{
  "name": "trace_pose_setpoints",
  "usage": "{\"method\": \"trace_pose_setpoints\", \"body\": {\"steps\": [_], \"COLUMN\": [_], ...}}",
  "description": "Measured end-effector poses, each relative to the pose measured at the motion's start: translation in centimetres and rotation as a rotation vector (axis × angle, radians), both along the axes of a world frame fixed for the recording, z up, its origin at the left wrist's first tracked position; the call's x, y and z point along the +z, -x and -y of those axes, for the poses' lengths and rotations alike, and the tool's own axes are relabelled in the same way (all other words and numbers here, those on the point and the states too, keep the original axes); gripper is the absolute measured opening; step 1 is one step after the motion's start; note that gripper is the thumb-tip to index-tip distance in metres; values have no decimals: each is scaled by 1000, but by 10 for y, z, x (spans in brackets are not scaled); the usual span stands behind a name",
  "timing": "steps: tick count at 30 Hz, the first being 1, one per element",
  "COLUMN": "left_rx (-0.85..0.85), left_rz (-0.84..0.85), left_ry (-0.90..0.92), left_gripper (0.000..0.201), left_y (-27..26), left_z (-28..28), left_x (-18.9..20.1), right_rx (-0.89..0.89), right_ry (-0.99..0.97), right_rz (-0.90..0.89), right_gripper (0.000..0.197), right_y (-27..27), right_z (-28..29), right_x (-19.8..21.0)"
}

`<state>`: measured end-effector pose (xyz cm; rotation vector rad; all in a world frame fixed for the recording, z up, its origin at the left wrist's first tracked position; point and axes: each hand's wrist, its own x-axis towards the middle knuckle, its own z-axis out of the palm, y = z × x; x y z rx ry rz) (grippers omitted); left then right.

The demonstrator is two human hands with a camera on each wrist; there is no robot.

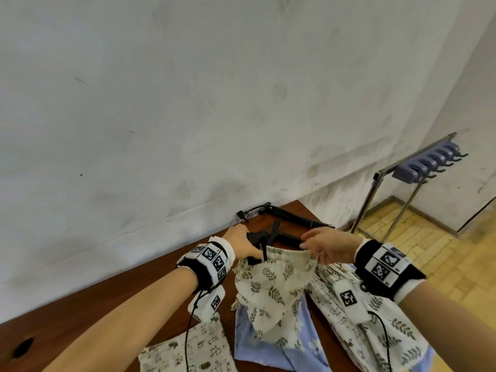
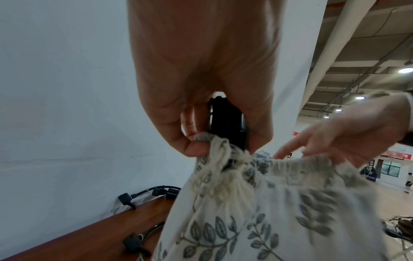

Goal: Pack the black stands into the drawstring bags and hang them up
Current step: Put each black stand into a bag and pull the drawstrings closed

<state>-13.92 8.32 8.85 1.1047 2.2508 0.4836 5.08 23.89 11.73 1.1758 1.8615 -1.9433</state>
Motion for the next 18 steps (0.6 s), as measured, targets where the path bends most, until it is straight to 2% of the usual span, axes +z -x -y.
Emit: {"method": "trace_pose_setpoints", "body": {"steps": [2,5,10,11,14,18], "left_rx": [-7,-3,-65,-73,-144,-254], "left_rz": [0,19,-32,-33,-61,-78], "left_ry": [-10,-20,19,32,105,120], "left_gripper": [37,34,31,32,36,68], "left_y": [-3,-5,-9,-9,-9,-8], "left_z": [0,-1,3,3,0,-1], "left_x": [-1,-2,2,4,8,10], "right_rx": [-94,-94,-124,-68,159,403], "right_ry": [45,55,78,35,-218,-620], "right_rz": [-134,-331,-706,-696,-482,-281], "right_gripper": [31,21,22,24,31,45], "right_y": [3,10,26,31,43,59], "right_z": [6,20,35,41,55,58], "right_x": [18,45,76,76,57,29]}}
